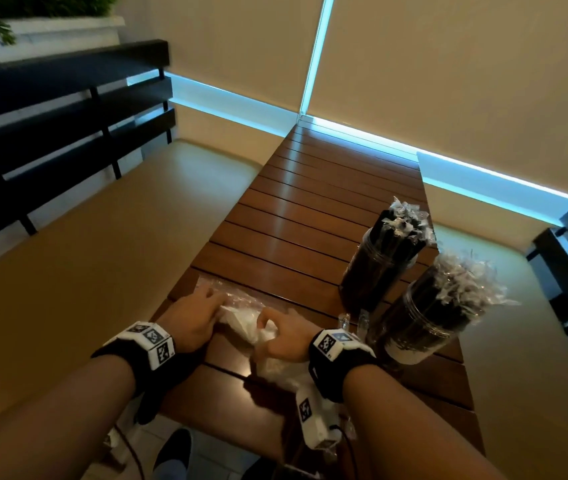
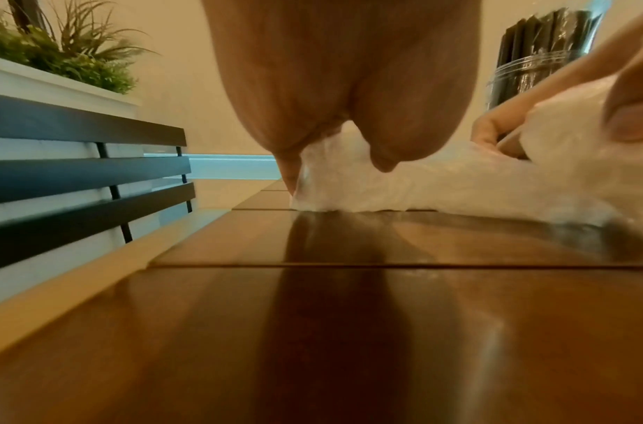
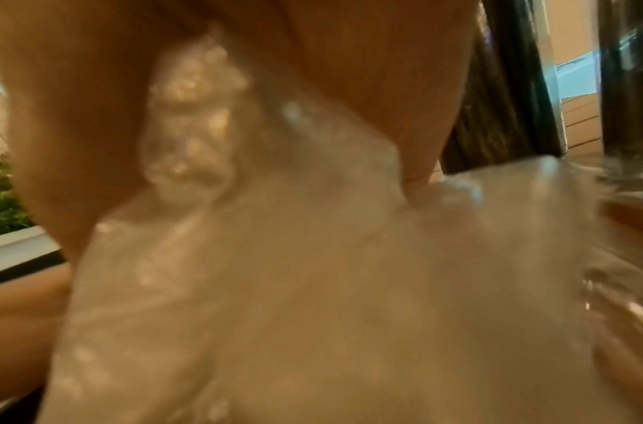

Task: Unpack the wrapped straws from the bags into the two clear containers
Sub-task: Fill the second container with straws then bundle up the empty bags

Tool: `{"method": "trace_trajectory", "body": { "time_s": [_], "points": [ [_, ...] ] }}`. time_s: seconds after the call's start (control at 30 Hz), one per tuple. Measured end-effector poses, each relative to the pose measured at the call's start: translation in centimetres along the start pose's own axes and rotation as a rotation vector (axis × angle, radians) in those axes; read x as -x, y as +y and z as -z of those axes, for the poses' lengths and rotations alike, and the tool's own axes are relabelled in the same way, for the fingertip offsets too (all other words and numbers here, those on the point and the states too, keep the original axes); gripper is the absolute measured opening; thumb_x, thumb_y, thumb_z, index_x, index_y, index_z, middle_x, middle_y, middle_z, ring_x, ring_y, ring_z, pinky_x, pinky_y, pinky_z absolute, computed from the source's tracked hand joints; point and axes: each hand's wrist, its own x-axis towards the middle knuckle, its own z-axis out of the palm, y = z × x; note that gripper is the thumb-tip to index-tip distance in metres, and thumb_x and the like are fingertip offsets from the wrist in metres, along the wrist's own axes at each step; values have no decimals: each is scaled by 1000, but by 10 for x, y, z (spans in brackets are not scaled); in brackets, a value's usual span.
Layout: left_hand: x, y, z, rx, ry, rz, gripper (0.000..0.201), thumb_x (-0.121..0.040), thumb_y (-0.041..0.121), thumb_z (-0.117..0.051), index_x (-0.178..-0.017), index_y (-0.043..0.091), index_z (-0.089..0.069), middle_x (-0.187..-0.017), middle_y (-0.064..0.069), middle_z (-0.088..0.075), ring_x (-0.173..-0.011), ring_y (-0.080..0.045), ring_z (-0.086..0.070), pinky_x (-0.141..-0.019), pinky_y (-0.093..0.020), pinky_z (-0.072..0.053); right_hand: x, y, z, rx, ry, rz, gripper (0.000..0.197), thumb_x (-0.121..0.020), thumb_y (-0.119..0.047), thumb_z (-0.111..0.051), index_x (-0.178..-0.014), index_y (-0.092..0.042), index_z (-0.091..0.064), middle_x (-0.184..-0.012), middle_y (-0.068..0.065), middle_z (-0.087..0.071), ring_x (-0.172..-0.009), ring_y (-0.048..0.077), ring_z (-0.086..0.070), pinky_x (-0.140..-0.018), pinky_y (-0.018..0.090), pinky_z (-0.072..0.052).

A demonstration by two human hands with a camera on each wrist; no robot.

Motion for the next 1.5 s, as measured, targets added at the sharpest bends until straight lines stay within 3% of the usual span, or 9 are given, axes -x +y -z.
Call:
{"method": "trace_trajectory", "body": {
  "time_s": [0.2, 0.37, 0.53, 0.73, 0.83, 1.07, 1.2, 1.3, 1.5],
  "points": [
    [-10, 24, 20, 495, 427, 347, 17, -97, 33, -50, -97, 19, -59, -103, -6, -59, -96, -27, -60, -82, -39, -50, 9, -20, 10, -482, 305, 134, 37, -79, -35, -73, -109, -27, -52, -109, 2, -61, -93, 23, -61, -76, 38, -54],
    [-18, 76, 71, 1362, 75, 394, 75, -75, 75, -64, -124, 20, -57, -115, -11, -71, -102, -30, -71, -86, -52, -58, 33, -39, 26, -673, 475, 241, 43, -76, -32, -72, -109, -31, -45, -106, 1, -62, -88, 22, -65, -74, 42, -59],
    [-20, 117, 88, 1210, 154, 347, 42, -84, 16, -76, -121, 14, -55, -117, -10, -66, -104, -30, -67, -88, -51, -57, 73, -31, 30, -503, 518, 329, 53, -74, -32, -74, -111, -29, -35, -107, -1, -60, -91, 18, -62, -76, 37, -54],
    [6, 142, 69, 549, 281, 242, 23, -76, 18, -60, -98, 25, -63, -96, 4, -68, -93, -25, -64, -90, -50, -54, 126, 38, 29, -380, 594, 84, 44, -78, -44, -74, -100, -21, -44, -98, 1, -56, -82, 17, -53, -62, 30, -44],
    [24, 165, 62, 832, 106, 140, 27, -88, 6, -63, -109, 23, -66, -109, -2, -70, -99, -22, -67, -88, -47, -57, 143, 53, 7, -420, 688, -4, 49, -86, -63, -57, -104, -21, -40, -97, -4, -55, -83, 14, -54, -61, 25, -36],
    [48, 208, 47, 455, 350, -102, 17, -86, 10, -60, -96, 24, -61, -92, 11, -61, -85, -10, -60, -71, -30, -47, 147, 41, -18, -552, 991, 199, 35, -87, -57, -36, -96, -23, -36, -98, -4, -41, -87, 10, -42, -75, 20, -36],
    [56, 217, 64, 819, -124, -107, 36, -76, 41, -67, -105, 23, -56, -113, 1, -62, -102, -18, -62, -93, -36, -52, 154, 43, -22, -600, 1060, 197, 35, -88, -56, -30, -88, -22, -34, -91, -5, -35, -79, -1, -35, -74, 21, -33],
    [64, 231, 66, 720, -363, -293, 32, -79, 13, -80, -94, 16, -51, -99, -1, -52, -85, -5, -53, -77, -13, -46, 161, 38, -19, -754, 1019, 172, 52, -89, -68, -15, -93, -22, -38, -98, -4, -35, -85, -10, -34, -82, 15, -29],
    [50, 220, 30, 627, -100, -166, 60, -57, 27, -86, -111, 23, -61, -101, -1, -69, -89, -24, -67, -74, -49, -57, 153, 47, -11, -1079, 735, 76, 69, -73, -94, -11, -86, -38, -50, -115, -2, -42, -118, 22, -40, -115, 58, -25]
  ]
}}
